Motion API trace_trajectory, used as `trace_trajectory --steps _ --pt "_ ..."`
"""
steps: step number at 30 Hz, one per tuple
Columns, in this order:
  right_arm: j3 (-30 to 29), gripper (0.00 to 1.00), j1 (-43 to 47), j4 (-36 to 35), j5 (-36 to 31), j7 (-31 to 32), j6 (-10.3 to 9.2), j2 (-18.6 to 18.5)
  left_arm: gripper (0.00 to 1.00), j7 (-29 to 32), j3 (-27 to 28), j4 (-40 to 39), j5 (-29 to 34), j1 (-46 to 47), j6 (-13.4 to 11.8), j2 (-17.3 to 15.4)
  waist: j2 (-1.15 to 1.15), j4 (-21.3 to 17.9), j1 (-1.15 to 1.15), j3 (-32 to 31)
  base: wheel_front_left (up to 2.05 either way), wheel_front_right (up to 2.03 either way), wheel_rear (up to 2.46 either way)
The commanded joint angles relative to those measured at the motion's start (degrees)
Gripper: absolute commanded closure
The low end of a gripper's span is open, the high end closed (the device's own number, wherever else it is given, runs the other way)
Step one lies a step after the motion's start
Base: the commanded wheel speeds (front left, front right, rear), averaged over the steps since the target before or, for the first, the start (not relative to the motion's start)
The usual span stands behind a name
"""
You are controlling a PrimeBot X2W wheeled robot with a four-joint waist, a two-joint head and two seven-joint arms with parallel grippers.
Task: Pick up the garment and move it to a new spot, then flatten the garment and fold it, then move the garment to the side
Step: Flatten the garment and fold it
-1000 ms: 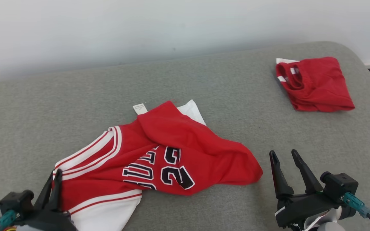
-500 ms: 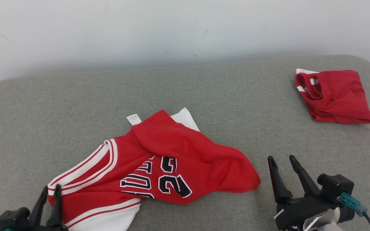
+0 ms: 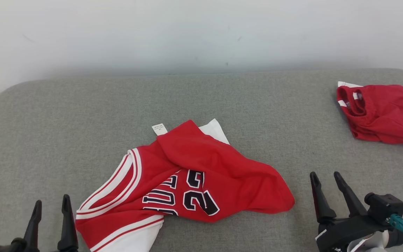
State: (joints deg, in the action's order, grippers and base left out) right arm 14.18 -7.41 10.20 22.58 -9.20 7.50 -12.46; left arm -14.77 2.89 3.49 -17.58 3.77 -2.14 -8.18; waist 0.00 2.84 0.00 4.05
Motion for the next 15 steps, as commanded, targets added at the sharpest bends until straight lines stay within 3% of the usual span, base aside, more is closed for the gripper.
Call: trace_trajectory --steps 1,15 --pt "-0.2 0.0 0.6 -0.2 -0.3 -0.6 -0.02 -0.3 0.0 -0.4 0.5 -0.7 0.7 -1.0 0.0 0.3 0.0 0.3 0.0 -0.2 0.0 0.0 0.0" --pt "-5.9 0.0 3.8 -1.5 -2.7 -3.4 -0.02 1.6 0.0 -0.3 6.1 -8.6 4.7 -6.9 1.8 4.4 0.0 1.7 0.0 -3.2 0.0 0.0 0.0"
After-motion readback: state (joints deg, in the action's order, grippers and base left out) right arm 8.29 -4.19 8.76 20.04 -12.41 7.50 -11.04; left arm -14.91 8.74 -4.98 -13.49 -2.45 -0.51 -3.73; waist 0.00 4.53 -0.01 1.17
